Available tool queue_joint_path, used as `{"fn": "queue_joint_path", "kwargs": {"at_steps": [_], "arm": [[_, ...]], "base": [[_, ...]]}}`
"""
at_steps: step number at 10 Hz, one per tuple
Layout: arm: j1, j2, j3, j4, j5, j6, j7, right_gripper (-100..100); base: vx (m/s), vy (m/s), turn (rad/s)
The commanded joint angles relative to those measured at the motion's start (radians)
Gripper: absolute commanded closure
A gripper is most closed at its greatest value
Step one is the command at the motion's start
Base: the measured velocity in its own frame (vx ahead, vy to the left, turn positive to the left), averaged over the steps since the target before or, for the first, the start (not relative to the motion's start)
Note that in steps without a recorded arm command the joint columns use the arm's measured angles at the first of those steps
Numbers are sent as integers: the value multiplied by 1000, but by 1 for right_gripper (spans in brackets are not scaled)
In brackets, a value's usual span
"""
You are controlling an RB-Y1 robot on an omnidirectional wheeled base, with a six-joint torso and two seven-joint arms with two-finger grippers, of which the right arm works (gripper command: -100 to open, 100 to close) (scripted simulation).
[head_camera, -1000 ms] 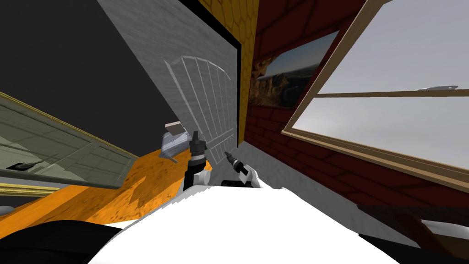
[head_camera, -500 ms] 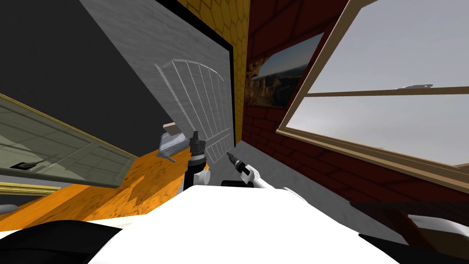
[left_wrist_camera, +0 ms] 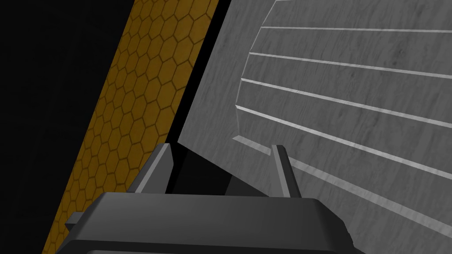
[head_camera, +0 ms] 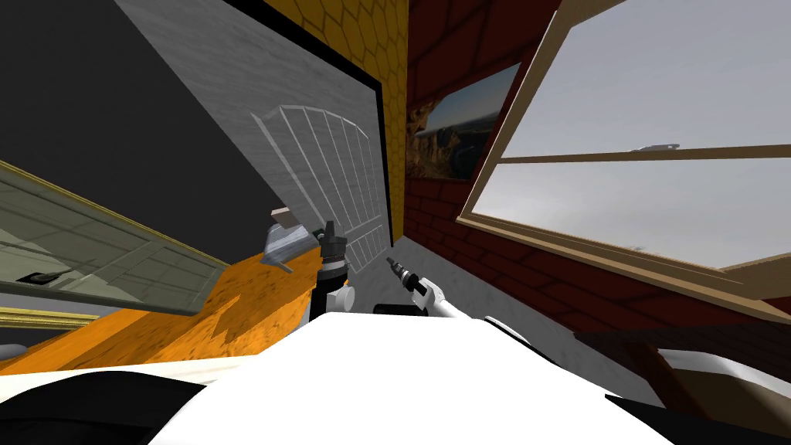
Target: Pull the door open
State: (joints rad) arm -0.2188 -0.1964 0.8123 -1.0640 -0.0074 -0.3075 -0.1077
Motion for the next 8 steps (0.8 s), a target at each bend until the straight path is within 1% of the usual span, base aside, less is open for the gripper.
{"fn": "queue_joint_path", "kwargs": {"at_steps": [1, 2, 3, 5, 8], "arm": [[-10, -28, 3, 21, -2, -11, -6, -100], [-13, -20, 6, 20, -10, -17, -10, -100], [-13, -18, 6, 19, -11, -17, -10, -100], [-13, 4, 6, 16, -14, -19, -8, -100], [-11, 46, 5, 10, -17, -22, -5, -100]], "base": [[-71, -131, -16], [21, 62, -66], [51, 184, -45], [51, 199, -14], [63, 243, -21]]}}
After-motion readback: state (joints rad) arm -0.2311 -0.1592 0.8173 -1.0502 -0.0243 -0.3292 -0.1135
